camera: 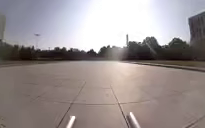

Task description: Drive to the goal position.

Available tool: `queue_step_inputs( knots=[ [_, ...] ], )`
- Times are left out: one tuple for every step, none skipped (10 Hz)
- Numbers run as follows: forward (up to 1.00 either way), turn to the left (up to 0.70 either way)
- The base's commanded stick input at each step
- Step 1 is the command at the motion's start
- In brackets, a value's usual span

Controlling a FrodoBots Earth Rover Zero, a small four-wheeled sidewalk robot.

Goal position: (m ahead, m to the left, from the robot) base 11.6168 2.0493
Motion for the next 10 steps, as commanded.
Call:
queue_step_inputs(
  knots=[
    [0.70,0.00],
    [0.70,0.00],
    [0.70,0.00],
    [0.70,0.00],
    [0.70,0.00],
    [0.70,0.00],
    [0.70,0.00],
    [0.70,0.00],
    [0.70,0.00],
    [0.70,0.00]
  ],
)
